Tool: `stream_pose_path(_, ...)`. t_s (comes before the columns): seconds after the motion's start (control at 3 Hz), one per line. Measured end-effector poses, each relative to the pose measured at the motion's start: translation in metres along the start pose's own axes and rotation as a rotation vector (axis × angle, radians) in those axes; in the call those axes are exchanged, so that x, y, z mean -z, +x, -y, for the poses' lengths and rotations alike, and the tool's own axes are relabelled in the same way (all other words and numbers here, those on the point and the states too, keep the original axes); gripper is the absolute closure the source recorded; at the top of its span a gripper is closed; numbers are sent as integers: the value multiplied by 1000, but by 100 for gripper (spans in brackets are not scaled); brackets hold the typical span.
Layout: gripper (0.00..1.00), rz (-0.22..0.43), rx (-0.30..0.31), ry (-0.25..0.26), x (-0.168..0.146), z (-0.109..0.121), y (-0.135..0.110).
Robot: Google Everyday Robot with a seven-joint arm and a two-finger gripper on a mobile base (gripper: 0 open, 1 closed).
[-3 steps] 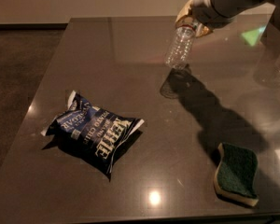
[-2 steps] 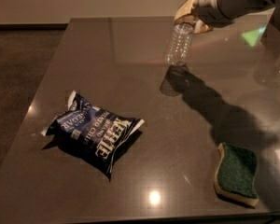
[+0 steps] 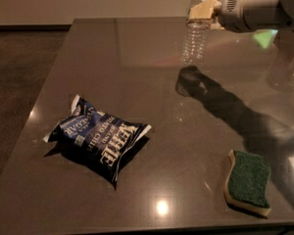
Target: Place water bottle upright
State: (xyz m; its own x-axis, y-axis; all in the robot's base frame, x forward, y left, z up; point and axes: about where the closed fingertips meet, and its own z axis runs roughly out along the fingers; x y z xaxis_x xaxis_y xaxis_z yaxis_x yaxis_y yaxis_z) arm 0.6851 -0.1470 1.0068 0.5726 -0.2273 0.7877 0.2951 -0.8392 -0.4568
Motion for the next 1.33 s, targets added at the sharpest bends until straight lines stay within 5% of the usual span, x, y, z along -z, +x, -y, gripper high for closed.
stream_pose_path(0.67, 100, -175, 281, 66, 4, 7, -2)
stream_pose_path(1.0, 100, -246, 472, 89, 1, 8, -8)
stream_pose_path(1.33, 100, -292, 567, 92, -2, 6, -14)
